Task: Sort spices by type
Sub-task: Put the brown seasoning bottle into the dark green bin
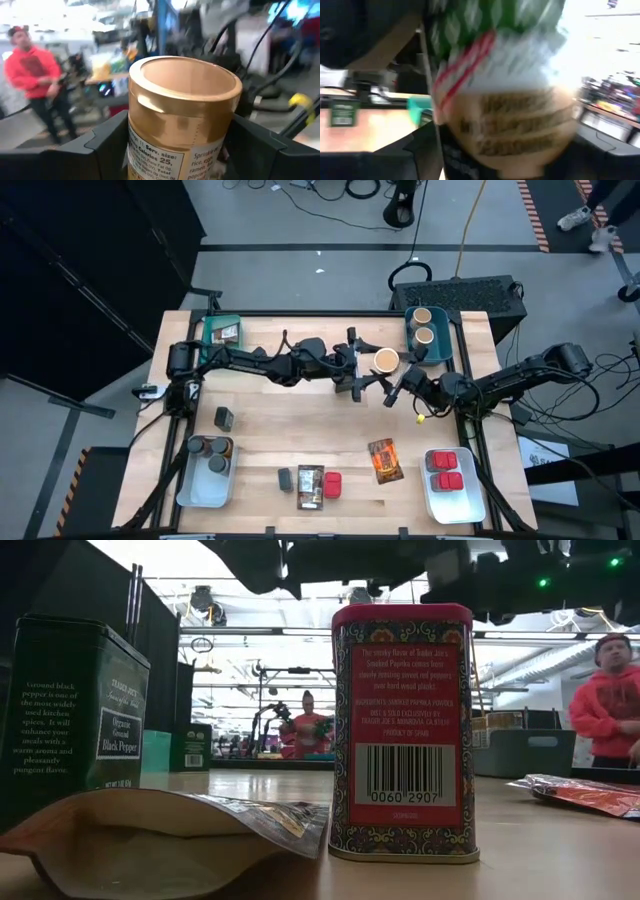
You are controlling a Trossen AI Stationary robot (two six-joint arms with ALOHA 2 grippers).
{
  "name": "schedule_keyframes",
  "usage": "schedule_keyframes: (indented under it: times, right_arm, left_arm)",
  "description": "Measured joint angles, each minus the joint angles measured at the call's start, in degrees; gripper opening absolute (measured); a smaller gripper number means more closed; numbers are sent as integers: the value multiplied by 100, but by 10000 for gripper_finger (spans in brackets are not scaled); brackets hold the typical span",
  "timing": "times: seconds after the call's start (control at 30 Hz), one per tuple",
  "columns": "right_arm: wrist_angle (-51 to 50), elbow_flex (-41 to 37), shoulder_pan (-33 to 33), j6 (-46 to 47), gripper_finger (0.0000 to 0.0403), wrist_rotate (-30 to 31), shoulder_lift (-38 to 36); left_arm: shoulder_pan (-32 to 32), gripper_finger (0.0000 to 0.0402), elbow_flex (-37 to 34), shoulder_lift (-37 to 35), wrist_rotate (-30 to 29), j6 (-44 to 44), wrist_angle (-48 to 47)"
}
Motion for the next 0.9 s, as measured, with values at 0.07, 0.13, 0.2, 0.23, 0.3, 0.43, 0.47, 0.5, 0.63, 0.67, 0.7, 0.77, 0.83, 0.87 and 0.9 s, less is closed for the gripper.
schedule_keyframes:
  times: [0.07, 0.13, 0.2, 0.23, 0.3, 0.43, 0.47, 0.5, 0.63, 0.67, 0.7, 0.77, 0.83, 0.87, 0.9]
  right_arm:
    - [-4, 0, 83, -65, 299, 419, 0]
    - [-37, 0, 198, -190, 300, 790, -30]
    - [-38, 1, 321, -261, 300, 1144, -91]
    - [-34, 0, 390, -307, 301, 1314, -151]
    - [6, 0, 532, -422, 301, 1587, -285]
    - [-132, 94, 795, -650, 301, 1934, -560]
    - [-245, 148, 858, -673, 301, 2001, -609]
    - [-385, 214, 916, -674, 301, 2027, -651]
    - [-1213, 670, 1109, -413, 302, 2003, -658]
    - [-1498, 832, 1127, -240, 302, 2002, -626]
    - [-1809, 1001, 1128, -45, 302, 1992, -579]
    - [-2482, 1362, 1128, 338, 302, 1985, -470]
    - [-3130, 1744, 1143, 761, 302, 1958, -359]
    - [-3447, 1930, 1159, 969, 302, 1945, -303]
    - [-3792, 2113, 1175, 1168, 302, 1938, -234]
  left_arm:
    - [1, 281, 1, -93, -306, 257, -267]
    - [1, 281, 0, -259, -628, 505, -693]
    - [1, 281, 1, -421, -847, 785, -1096]
    - [1, 281, 1, -509, -944, 921, -1312]
    - [1, 281, 2, -636, -1175, 1153, -1720]
    - [6, 281, 2, -748, -1509, 1447, -2282]
    - [6, 281, 2, -753, -1563, 1492, -2374]
    - [6, 281, 2, -759, -1602, 1508, -2445]
    - [-5, 281, 2, -759, -1639, 1520, -2853]
    - [-18, 281, 2, -758, -1642, 1528, -2926]
    - [-36, 281, 2, -755, -1643, 1523, -2963]
    - [-85, 281, 2, -755, -1642, 1511, -2948]
    - [-127, 281, 2, -758, -1642, 1520, -2927]
    - [-142, 281, 2, -758, -1640, 1528, -2930]
    - [-164, 281, 2, -758, -1640, 1528, -2945]
